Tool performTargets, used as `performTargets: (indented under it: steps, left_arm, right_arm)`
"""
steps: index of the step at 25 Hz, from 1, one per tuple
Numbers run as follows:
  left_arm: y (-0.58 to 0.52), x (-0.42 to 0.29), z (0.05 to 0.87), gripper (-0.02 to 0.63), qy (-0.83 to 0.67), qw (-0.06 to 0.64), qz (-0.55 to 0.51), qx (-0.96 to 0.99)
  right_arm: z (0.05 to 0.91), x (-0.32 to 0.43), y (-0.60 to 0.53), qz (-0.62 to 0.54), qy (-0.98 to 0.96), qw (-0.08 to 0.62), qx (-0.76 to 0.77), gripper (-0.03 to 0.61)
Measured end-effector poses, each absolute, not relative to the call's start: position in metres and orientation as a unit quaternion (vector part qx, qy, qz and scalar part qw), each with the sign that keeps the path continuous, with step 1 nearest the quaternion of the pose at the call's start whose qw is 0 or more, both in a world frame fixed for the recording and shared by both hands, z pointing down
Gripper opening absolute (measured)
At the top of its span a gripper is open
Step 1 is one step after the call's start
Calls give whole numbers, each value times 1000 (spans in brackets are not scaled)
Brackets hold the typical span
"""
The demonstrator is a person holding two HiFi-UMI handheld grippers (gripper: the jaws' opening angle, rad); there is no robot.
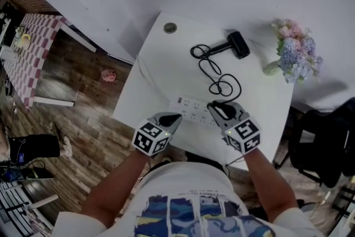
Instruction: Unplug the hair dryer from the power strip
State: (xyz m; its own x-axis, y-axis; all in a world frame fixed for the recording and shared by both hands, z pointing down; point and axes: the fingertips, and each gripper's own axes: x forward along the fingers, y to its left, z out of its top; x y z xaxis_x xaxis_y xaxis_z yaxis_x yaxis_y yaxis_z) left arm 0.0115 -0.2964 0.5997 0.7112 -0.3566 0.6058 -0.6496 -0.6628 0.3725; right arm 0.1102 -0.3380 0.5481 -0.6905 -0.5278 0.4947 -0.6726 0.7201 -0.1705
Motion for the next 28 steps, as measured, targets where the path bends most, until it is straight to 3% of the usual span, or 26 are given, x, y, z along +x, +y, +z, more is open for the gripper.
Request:
performTargets:
  steps: [28]
  left_arm:
    - [-238, -27, 536, 2, -283, 289, 174, 898]
  right_arm:
    - [519, 107, -315, 156, -897, 207, 358, 58]
